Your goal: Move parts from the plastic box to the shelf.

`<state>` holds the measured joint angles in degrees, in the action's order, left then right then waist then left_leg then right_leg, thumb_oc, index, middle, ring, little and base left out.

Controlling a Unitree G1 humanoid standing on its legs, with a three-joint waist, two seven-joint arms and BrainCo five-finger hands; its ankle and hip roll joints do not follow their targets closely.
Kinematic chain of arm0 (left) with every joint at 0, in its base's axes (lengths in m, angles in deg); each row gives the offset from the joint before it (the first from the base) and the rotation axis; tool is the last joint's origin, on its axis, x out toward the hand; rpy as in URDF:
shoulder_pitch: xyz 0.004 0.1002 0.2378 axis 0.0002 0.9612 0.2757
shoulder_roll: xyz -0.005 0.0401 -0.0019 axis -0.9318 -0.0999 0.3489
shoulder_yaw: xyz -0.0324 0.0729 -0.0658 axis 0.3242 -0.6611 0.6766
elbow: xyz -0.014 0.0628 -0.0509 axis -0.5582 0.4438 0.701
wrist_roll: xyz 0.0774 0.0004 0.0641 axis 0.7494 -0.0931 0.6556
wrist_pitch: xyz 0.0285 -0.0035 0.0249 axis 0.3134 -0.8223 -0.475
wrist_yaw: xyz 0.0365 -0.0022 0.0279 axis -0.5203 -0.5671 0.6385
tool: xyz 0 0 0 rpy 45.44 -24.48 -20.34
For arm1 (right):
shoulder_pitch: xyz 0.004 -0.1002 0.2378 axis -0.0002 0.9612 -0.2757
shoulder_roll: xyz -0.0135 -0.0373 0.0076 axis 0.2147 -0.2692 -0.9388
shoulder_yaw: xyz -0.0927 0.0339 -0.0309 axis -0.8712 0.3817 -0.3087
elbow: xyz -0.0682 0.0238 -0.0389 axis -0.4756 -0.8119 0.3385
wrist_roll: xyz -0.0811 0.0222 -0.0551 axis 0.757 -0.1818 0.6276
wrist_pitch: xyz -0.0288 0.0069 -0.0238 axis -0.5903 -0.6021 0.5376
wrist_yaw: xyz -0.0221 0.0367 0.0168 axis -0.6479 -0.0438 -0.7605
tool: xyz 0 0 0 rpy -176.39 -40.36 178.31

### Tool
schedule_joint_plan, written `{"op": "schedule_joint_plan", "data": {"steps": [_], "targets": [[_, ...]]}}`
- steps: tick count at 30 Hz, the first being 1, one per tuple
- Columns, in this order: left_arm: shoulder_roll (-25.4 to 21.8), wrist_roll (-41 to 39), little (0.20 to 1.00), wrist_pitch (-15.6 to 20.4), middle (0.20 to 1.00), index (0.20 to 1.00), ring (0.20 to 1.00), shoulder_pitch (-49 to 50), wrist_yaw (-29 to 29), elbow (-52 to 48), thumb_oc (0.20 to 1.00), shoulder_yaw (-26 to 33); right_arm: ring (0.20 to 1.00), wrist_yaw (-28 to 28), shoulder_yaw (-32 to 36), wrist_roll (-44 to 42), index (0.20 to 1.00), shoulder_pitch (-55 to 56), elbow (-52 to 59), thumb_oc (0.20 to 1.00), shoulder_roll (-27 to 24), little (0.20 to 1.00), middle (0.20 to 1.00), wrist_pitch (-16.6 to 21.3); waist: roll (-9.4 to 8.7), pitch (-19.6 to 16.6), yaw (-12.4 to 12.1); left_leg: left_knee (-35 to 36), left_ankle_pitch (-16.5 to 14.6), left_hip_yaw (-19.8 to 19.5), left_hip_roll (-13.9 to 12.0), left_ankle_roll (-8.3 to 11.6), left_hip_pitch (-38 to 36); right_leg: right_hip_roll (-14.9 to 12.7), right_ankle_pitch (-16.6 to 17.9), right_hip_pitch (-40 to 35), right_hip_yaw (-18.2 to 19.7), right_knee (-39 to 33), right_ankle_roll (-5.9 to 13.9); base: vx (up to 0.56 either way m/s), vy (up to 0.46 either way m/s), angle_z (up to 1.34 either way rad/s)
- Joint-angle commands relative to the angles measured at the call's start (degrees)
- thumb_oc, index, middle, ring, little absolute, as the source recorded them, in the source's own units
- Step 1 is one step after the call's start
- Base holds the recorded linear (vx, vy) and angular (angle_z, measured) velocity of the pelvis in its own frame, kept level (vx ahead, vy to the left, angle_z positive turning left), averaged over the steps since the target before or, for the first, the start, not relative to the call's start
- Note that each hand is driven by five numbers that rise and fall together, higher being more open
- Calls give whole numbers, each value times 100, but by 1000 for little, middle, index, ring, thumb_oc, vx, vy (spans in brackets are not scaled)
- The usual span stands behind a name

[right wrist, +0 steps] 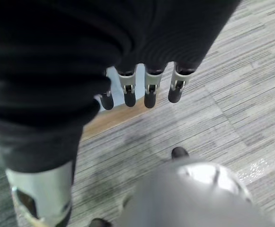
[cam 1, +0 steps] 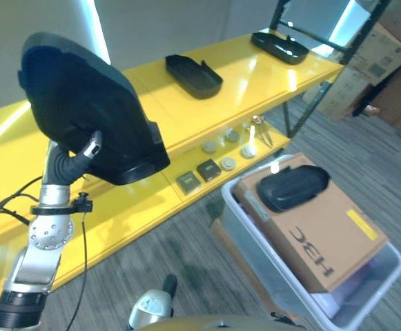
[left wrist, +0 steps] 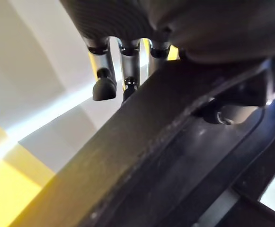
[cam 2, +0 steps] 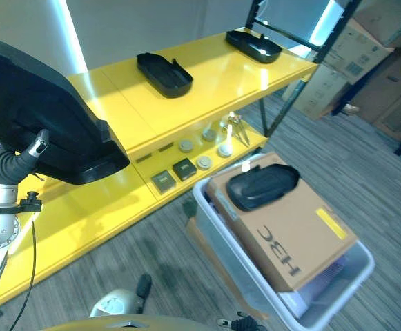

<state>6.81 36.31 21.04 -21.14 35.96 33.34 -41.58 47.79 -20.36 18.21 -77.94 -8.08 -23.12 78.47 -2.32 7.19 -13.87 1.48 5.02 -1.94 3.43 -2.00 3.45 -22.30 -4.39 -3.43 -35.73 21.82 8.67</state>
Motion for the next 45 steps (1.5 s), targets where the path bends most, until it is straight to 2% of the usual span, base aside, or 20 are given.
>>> {"op": "schedule_joint_plan", "data": {"steps": [1, 3, 8, 10, 12, 14, 15, 17, 18, 23, 28, 29, 30, 31, 32, 34, 36, 38, 39, 45], "targets": [[-294, 5, 200, 381, 200, 200, 200, -664, 139, -386, 200, -110, 1000, -247, -117, -277, 1000, -336, 364, 1000, -43, 1000, 1000, 130, 220, -198, 294, 298, -259, -488, -175, 239, -8, 1238, -136, 548, 1707, -409, -80, 51, 51, 36], [-402, -80, 200, 467, 200, 200, 200, -972, 131, -433, 200, -280, 1000, -300, -239, -485, 1000, -470, 528, 1000, -46, 1000, 1000, 222, 360, -83, 340, 304, -237, -789, -207, 268, -33, 1259, -36, 736, 2247, -834, -61, 150, -75, 73], [-221, -792, 200, 668, 200, 200, 200, -1278, -167, -447, 200, -776, 1000, -334, -448, -444, 1000, -417, 566, 1000, -168, 1000, 1000, 247, 338, -37, 733, 352, -286, -1441, -164, 351, -77, 1624, 100, 910, 3412, -1565, -42, 107, -143, 104], [-140, -796, 200, 653, 200, 200, 200, -1180, -311, -640, 200, -728, 1000, -313, -372, -400, 1000, -368, 449, 1000, -174, 1000, 1000, 203, 270, -68, 674, 346, -263, -1598, -154, 457, -55, 1572, 116, 729, 3194, -1789, -88, 42, -330, 108], [74, -1018, 200, 631, 200, 200, 200, -845, -438, -816, 200, -469, 1000, -292, -235, -217, 1000, -183, 73, 1000, -308, 1000, 1000, 89, 301, -98, 616, 324, -94, -1788, -276, 726, 195, 1650, 232, 368, 2543, -2300, -150, 8, -389, 97], [108, -1020, 200, 596, 200, 200, 200, -758, -458, -861, 200, -409, 1000, -316, -167, -183, 1000, -140, 6, 1000, -381, 1000, 1000, 59, 314, -60, 606, 298, -55, -1761, -303, 751, 260, 1642, 258, 252, 2366, -2414, -161, -5, -138, 99], [82, -995, 200, 521, 200, 200, 200, -682, -526, -865, 200, -337, 1000, -295, -43, -94, 1000, -15, -153, 1000, -535, 1000, 1000, -22, 340, -11, 625, 264, -9, -1317, -397, 783, 412, 1587, 229, 26, 1952, -2567, -181, -9, -80, 83], [49, -982, 200, 472, 200, 200, 200, -675, -581, -905, 200, -317, 1000, -312, 36, -113, 1000, 26, -201, 1000, -602, 1000, 1000, -36, 369, -11, 639, 287, 65, -1075, -389, 753, 498, 1556, 242, -68, 1736, -2638, -171, 3, -63, 103], [-2, -975, 200, 424, 200, 200, 200, -707, -604, -913, 200, -242, 1000, -321, 216, -209, 1000, 130, -256, 1000, -673, 1000, 1000, -92, 400, -9, 677, 342, 95, -195, -358, 733, 759, 1484, 176, -202, 1328, -2682, -153, 23, -34, 153], [-140, -943, 200, 364, 200, 200, 200, -492, -610, -855, 200, 82, 1000, -205, 205, -248, 1000, 116, -310, 1000, -602, 1000, 1000, -129, 389, -205, 467, 270, 219, -26, -256, 634, 699, 1399, 55, -453, 990, -2682, -125, 118, 24, 87], [-309, -1032, 200, 285, 200, 200, 200, -360, -614, -800, 200, 288, 1000, -159, 105, -256, 1000, 73, 118, 1000, -662, 1000, 1000, -20, 128, -339, 384, 181, -23, 48, -177, 461, 559, 1206, 45, -569, 946, -2562, -23, 190, 130, 9], [-378, -1039, 200, 213, 200, 200, 200, -522, -592, -712, 200, 188, 1000, -151, 115, -430, 1000, 31, 254, 1000, -577, 1000, 1000, 28, 26, -324, 394, 147, -212, 50, -106, 294, 383, 1016, -48, -393, 1054, -1700, 32, 193, 147, 0], [-379, -1039, 200, 213, 200, 200, 200, -526, -591, -710, 200, 185, 1000, -151, 117, -430, 1000, 30, 254, 1000, -576, 1000, 1000, 28, 22, -324, 390, 147, -212, 53, -104, 293, 384, 1011, -55, -386, 1058, -1688, 33, 167, 150, -15], [-464, -1104, 200, 212, 200, 200, 200, -629, -598, -666, 200, 95, 1000, -162, 79, -458, 1000, -32, 341, 1000, -540, 1000, 1000, 25, 27, -225, 509, 119, -237, 3, -86, 230, 318, 992, 94, -154, 1239, -1154, 40, 74, 118, -10], [-609, -1188, 200, 221, 200, 200, 200, -881, -630, -565, 200, -51, 1000, -224, 49, -510, 1000, -204, 468, 1000, -469, 1000, 1000, 44, 91, -99, 701, 113, -240, -50, -103, 159, 257, 1017, 387, 346, 1785, -474, 193, 73, 118, 4], [-635, -1187, 200, 210, 200, 200, 200, -969, -653, -548, 200, -145, 1000, -224, 41, -557, 1000, -264, 484, 1000, -437, 1000, 1000, 52, 148, -81, 752, 183, -234, -106, -135, 165, 201, 1125, 331, 519, 2034, -457, 173, 86, 48, 17], [-590, -1431, 200, 236, 200, 200, 200, -1137, -753, -470, 200, -361, 1000, -220, -45, -550, 1000, -291, 461, 1000, -402, 1000, 1000, 35, 228, -96, 796, 299, -231, -171, -241, 228, 142, 1151, 200, 598, 2150, -1020, 66, 140, -54, 3], [-506, -1642, 200, 195, 200, 200, 200, -1352, -795, -241, 200, -626, 1000, -220, -119, -434, 1000, -265, 401, 1000, -369, 1000, 1000, -23, 270, -116, 914, 352, -330, -244, -360, 332, 63, 875, 582, 702, 2259, -1874, 125, 195, -153, 14], [-436, -1640, 200, 176, 200, 200, 200, -1379, -739, -130, 200, -701, 1000, -228, -140, -413, 1000, -229, 406, 1000, -343, 1000, 1000, -32, 250, -95, 1016, 352, -361, -264, -358, 335, 6, 897, 660, 777, 2458, -1935, 160, 194, -158, 13], [-355, -1861, 200, 44, 200, 200, 200, -1350, -904, 326, 200, -648, 1000, -74, -274, -93, 1000, -104, 184, 1000, -257, 1000, 1000, -163, 96, -203, 1054, 352, -395, -26, -414, 455, -33, 942, 826, 398, 2251, -2567, 240, 58, -126, 2]]}}
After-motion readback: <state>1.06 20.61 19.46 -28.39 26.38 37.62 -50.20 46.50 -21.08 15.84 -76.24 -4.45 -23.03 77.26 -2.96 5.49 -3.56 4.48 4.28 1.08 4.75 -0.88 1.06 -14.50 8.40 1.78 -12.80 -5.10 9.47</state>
